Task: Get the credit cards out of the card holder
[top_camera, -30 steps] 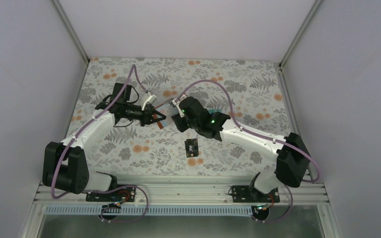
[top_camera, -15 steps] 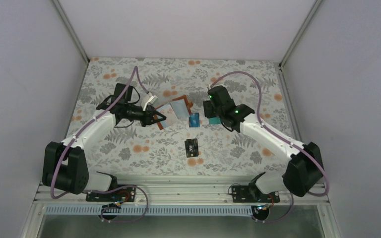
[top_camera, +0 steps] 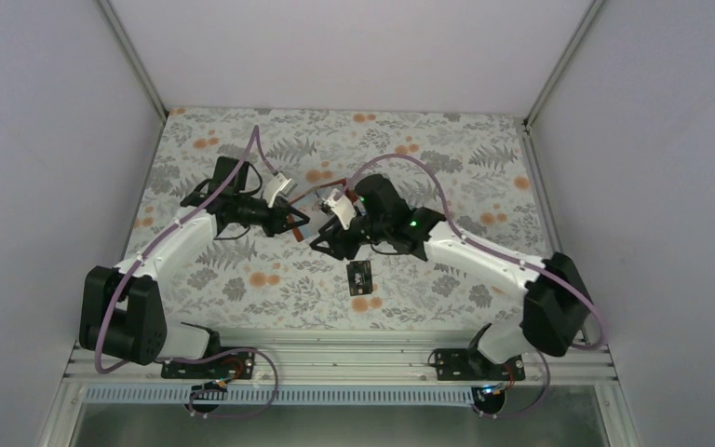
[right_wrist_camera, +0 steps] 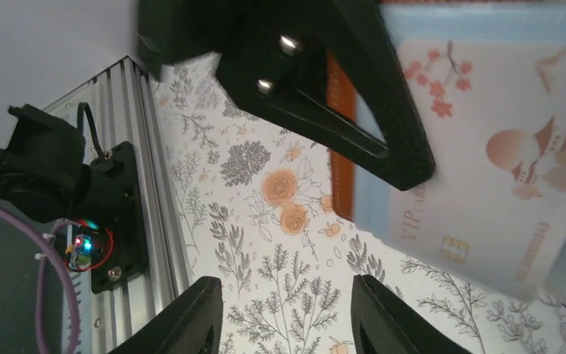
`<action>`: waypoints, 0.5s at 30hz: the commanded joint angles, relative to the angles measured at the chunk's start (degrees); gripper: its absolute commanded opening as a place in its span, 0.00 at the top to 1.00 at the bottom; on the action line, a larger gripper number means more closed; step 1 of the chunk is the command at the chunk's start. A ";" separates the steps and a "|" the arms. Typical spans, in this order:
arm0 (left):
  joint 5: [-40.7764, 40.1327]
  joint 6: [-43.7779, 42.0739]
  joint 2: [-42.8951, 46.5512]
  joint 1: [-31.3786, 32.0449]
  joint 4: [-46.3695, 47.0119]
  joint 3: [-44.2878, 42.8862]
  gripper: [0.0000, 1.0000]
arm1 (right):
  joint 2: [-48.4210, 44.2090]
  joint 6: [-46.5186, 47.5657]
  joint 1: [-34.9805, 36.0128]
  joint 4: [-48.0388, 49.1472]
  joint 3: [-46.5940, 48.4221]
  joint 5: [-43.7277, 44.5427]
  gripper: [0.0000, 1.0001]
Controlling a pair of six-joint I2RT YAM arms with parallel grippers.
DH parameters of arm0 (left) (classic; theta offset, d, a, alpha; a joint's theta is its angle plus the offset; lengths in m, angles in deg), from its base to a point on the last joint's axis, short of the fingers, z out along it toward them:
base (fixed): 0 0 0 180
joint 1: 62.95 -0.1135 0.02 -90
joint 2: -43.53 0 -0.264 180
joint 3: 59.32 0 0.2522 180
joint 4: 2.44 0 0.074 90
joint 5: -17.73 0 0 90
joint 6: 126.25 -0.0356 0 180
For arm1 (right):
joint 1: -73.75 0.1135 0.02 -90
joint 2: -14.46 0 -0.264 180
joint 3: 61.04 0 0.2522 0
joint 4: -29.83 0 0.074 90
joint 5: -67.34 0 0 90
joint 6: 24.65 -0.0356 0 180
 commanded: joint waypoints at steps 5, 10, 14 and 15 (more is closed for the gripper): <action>15.04 -5.75 1.63 0.07 -2.26 0.64 0.98 | 2.15 1.33 -8.05 7.74 -1.29 -9.54 0.58; 22.26 -11.86 1.43 0.84 -7.61 -0.55 0.98 | 0.01 5.47 -10.13 6.78 -3.22 -17.06 0.57; 23.64 -15.89 0.78 2.17 -11.29 -1.98 0.98 | 0.49 6.50 -10.15 5.79 -1.87 -19.21 0.64; 24.01 -16.37 0.74 2.47 -11.78 -2.20 0.98 | 0.55 6.73 -10.15 5.73 -1.66 -19.64 0.67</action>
